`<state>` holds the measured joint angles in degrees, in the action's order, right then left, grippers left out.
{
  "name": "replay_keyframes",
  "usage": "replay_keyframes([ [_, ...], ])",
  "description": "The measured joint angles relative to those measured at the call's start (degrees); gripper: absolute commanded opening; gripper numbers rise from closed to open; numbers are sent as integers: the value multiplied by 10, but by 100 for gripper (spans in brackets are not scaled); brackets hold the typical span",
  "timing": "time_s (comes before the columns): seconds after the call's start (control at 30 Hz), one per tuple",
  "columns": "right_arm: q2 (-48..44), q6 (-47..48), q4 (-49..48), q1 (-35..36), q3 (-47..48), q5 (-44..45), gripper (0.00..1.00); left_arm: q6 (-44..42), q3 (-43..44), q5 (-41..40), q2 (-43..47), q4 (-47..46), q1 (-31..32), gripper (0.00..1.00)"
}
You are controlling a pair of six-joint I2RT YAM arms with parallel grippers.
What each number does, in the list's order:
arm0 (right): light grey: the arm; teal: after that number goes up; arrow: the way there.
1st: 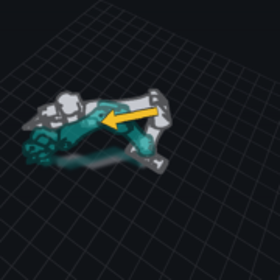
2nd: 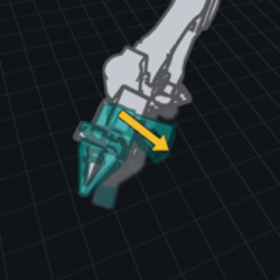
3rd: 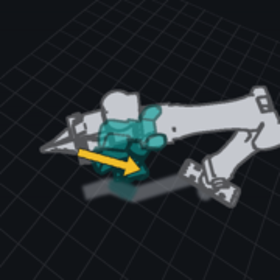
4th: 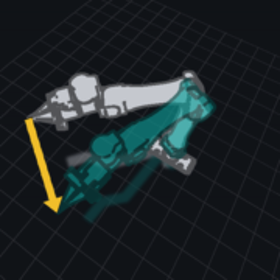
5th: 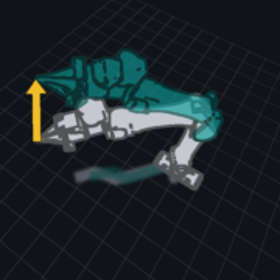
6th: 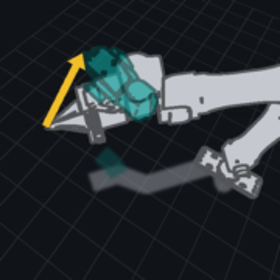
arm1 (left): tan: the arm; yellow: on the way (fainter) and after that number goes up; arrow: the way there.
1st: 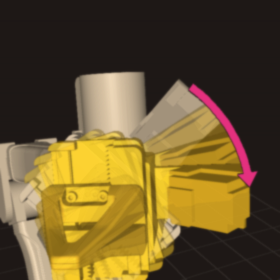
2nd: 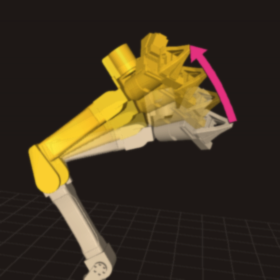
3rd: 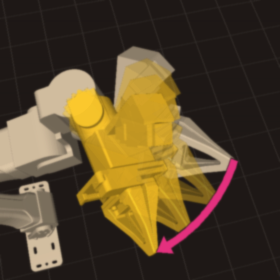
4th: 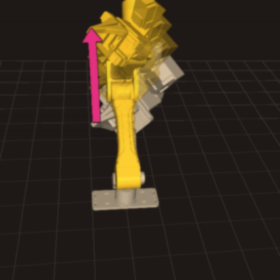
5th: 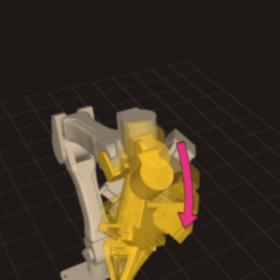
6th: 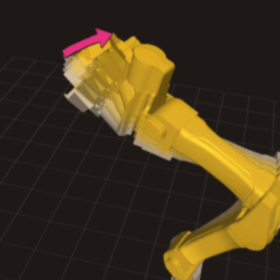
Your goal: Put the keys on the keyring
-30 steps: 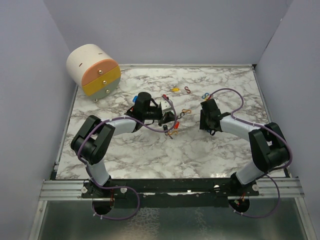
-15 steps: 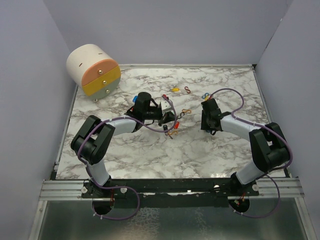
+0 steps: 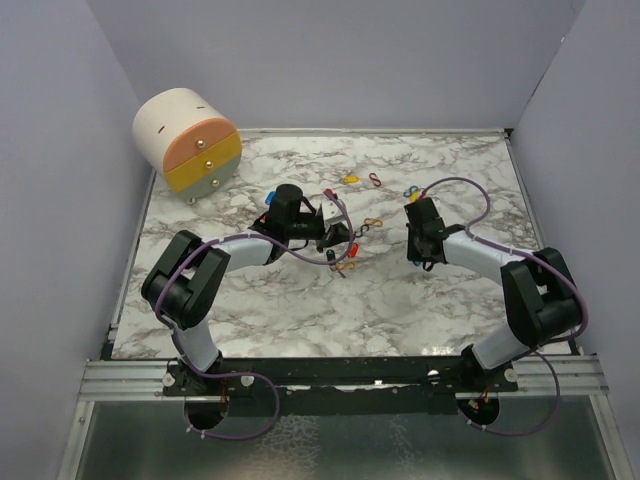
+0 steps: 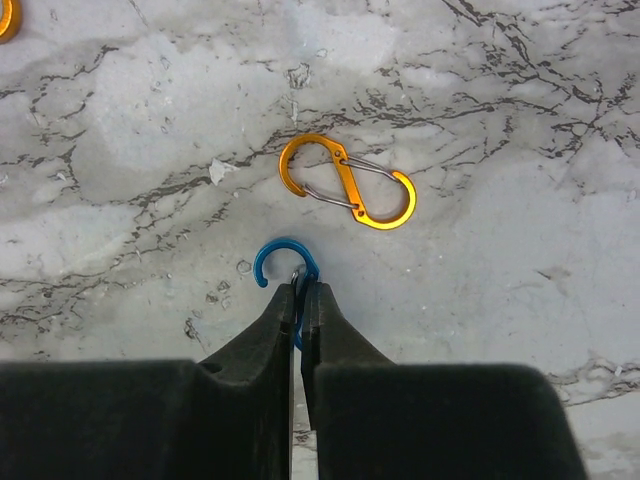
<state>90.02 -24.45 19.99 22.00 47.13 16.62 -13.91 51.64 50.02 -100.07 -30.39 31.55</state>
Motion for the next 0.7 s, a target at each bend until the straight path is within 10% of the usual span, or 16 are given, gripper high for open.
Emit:
replay_keyframes([
  [0.7, -129, 18, -72, 42, -43, -38, 1, -24, 53, 52, -20, -1, 13, 0],
])
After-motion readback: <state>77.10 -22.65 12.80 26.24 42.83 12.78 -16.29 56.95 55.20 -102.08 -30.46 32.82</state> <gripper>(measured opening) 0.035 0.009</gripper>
